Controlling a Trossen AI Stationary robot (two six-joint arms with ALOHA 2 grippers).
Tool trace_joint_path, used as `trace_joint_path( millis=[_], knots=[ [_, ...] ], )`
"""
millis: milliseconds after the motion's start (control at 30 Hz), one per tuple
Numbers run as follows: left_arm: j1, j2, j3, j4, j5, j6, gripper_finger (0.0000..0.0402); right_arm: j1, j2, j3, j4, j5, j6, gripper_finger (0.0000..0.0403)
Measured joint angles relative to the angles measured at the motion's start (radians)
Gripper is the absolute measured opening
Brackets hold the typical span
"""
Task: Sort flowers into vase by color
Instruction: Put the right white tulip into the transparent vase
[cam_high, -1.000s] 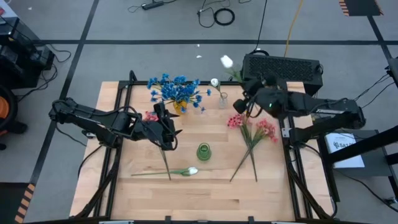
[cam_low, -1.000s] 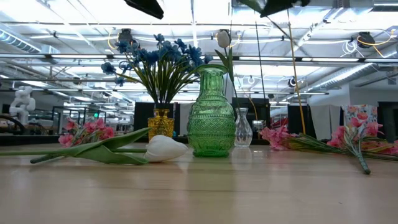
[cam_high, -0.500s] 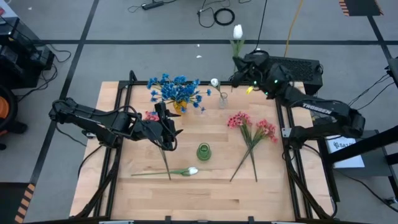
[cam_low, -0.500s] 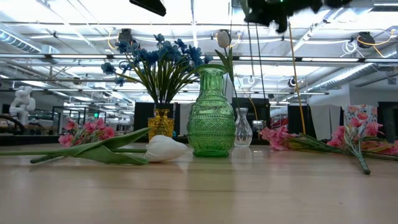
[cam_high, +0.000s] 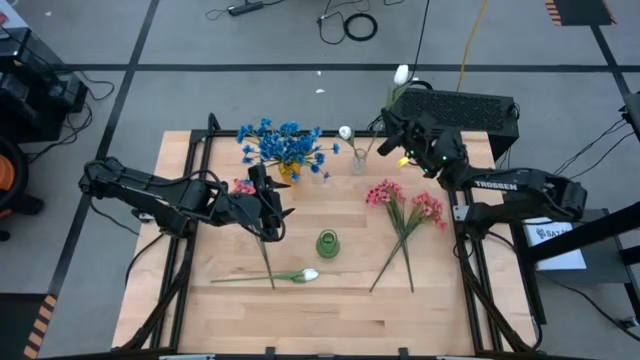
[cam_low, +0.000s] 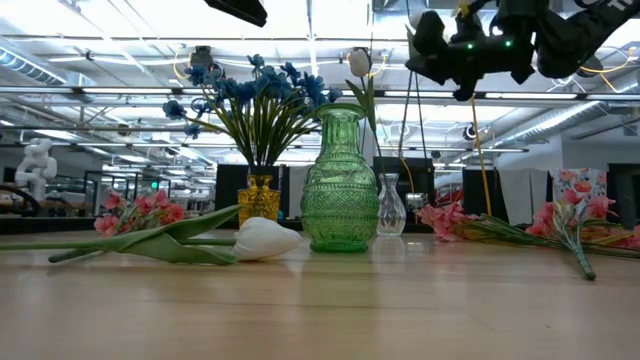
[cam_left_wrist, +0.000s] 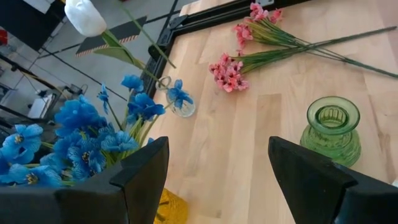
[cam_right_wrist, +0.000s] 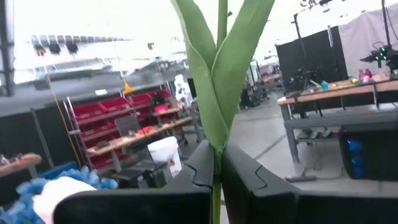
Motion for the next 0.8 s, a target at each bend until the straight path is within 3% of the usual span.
trace_joint_path(
  millis=[167, 500, 800],
  knots=[
    [0.000, 0.000, 0.000, 0.002, 0.002, -0.003, 0.0280, -0.006, 0.048, 0.001, 0.054, 0.055, -0.005, 0.0004],
    [0.000, 0.009, -0.001, 0.012, 0.004, -0.003, 0.0280, -0.032, 0.224, 0.001, 0.229, 0.056, 0.006, 0.0008],
    [0.003, 0.009, -0.015, 0.017, 0.019, 0.001, 0.0280, -0.032, 0.243, 0.001, 0.280, 0.068, 0.031, 0.0008]
  ],
)
